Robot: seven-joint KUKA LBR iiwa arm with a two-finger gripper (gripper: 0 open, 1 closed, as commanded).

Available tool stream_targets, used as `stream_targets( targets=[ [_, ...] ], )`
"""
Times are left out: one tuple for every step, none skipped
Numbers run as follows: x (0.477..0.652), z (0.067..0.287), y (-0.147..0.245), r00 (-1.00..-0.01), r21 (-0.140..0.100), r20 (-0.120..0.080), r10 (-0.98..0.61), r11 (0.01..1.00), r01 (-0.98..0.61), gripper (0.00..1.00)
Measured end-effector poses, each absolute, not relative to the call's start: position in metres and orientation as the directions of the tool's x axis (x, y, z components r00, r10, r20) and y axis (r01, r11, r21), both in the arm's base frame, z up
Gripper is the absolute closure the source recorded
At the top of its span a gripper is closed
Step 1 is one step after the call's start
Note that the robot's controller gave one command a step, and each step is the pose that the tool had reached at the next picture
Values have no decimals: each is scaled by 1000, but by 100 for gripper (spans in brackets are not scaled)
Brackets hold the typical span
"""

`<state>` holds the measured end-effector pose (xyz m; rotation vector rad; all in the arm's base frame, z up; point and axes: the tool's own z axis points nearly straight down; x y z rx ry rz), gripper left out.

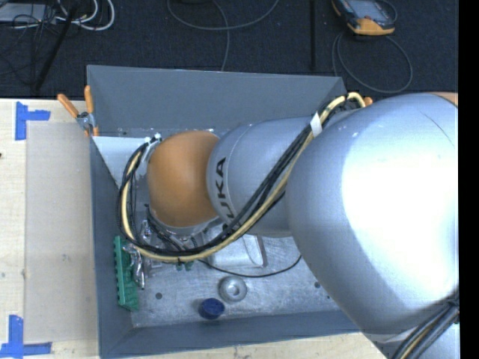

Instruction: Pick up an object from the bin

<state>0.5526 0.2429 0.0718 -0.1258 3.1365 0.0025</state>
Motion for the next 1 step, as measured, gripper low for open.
stream_targets(
  targets=[
    [561, 263, 230, -990, 2, -9, -142, 990, -142, 100]
  ],
)
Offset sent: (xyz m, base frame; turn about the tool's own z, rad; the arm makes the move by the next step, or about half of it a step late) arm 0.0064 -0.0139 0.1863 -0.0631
